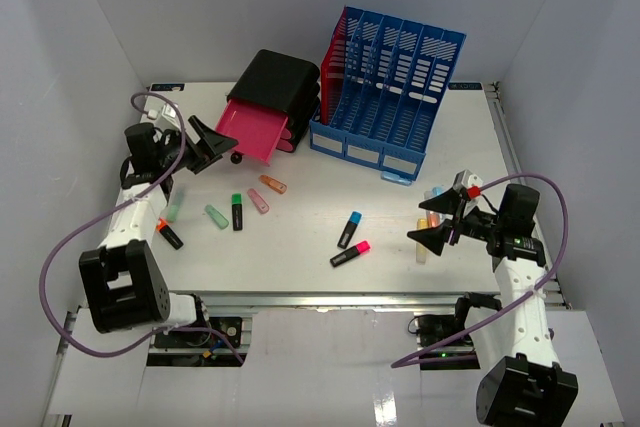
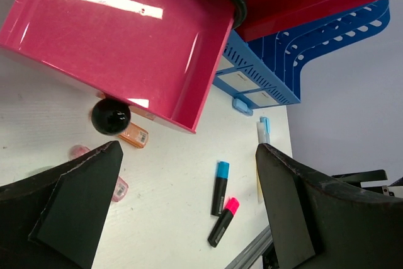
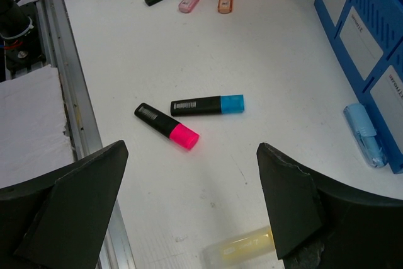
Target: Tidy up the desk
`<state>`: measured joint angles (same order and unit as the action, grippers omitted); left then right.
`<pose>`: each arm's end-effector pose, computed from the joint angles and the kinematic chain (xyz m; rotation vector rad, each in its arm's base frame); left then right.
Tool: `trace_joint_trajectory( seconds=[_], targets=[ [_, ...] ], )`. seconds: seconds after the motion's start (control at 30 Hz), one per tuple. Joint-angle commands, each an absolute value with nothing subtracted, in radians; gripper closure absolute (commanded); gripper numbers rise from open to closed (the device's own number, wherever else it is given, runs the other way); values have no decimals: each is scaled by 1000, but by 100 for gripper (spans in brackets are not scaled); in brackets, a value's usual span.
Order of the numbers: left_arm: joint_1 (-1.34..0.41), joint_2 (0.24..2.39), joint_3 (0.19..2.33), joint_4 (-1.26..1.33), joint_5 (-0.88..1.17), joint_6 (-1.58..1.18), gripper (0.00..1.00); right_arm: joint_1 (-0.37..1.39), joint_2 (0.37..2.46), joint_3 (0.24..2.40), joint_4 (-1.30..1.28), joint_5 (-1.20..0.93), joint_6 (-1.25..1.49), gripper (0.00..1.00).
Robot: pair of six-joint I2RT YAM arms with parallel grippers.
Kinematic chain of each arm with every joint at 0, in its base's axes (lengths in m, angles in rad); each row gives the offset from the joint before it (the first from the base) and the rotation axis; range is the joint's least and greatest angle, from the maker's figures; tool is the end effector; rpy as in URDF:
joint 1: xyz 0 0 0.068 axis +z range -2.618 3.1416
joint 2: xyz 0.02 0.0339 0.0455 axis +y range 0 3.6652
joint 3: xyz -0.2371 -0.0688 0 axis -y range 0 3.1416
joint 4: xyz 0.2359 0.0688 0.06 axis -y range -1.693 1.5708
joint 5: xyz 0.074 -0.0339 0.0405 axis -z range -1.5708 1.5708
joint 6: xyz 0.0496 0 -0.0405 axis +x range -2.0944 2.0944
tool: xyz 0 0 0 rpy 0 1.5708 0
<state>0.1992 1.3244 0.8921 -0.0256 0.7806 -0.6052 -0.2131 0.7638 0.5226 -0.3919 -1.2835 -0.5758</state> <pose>0.3005 0.0251 0.2508 -0.3079 2.0146 -1.0432 0.1695 0.0120 0.2273 -0.9390 1.5553 0.8415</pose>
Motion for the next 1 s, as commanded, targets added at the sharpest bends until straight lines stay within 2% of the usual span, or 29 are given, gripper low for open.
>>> trace_joint_trajectory(
  seconds=[0.0, 0.07, 0.17, 0.3, 0.53, 0.67, 0.97],
  targets=[
    [204, 1177, 861, -86, 729, -565, 2, -205, 833, 614, -613, -1291, -822, 10],
    [204, 1132, 840, -131, 696, -556, 2, -202, 857, 652, -726, -1279, -905, 10],
    [204, 1059, 777, -184, 639, -590, 5, -190, 871, 711, -752, -1228, -912, 10],
    [204, 1003, 702, -279, 576, -628, 12, -151, 859, 768, -693, -1127, -816, 10],
    [202, 921, 674, -429, 487, -614, 10, 15, 817, 729, -523, -872, -643, 9],
    [204, 983, 678, -522, 377, -613, 9, 110, 815, 689, -438, -806, -554, 9],
    [203, 1120, 719, -617, 165, -636, 11, 115, 818, 649, -365, -794, -530, 10]
  ],
)
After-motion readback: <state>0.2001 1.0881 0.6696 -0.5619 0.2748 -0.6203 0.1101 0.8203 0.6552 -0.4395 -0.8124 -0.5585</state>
